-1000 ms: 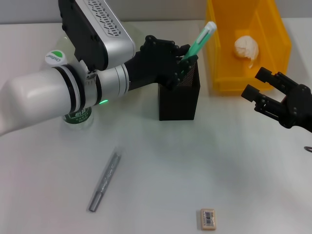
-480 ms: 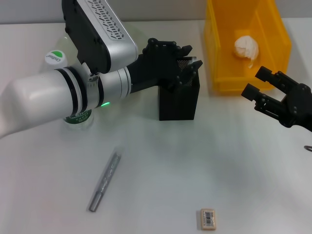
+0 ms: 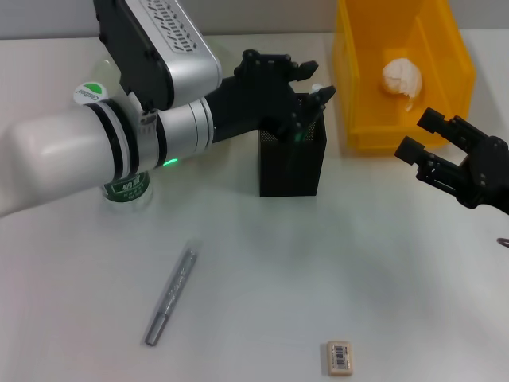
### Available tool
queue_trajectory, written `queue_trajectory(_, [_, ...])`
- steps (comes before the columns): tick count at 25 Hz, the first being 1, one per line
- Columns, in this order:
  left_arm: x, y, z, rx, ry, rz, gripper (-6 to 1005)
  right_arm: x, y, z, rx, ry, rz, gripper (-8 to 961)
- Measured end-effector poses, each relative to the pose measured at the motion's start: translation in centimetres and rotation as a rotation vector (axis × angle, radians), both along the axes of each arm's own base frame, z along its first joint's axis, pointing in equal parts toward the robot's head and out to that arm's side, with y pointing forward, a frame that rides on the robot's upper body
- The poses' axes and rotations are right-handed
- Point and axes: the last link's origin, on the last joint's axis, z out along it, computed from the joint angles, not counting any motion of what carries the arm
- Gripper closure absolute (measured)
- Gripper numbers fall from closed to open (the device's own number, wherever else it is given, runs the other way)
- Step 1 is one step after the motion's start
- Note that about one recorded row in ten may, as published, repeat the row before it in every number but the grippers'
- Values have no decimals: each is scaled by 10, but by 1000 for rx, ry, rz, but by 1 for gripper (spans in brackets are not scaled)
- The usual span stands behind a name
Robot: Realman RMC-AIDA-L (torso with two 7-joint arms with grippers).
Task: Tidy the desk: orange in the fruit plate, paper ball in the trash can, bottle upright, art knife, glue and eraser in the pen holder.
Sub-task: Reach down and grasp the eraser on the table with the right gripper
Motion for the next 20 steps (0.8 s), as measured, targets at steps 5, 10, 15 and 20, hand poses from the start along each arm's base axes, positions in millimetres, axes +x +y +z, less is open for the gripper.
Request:
queue_trajectory(5, [10, -8, 12, -8, -61, -17, 610, 1, -1, 0, 1, 2, -2, 121])
queue_trajectory(10, [20, -22, 43, -149, -267, -50, 472, 2, -2, 1, 7, 0, -2, 120])
queue_trajectory(15, [17, -30, 64, -245, -380, -100, 454, 1, -3, 0, 11, -6, 4, 120])
queue_trajectory(20, [3, -32, 75, -320, -424, -122, 436, 1, -2, -1, 14, -10, 10, 120])
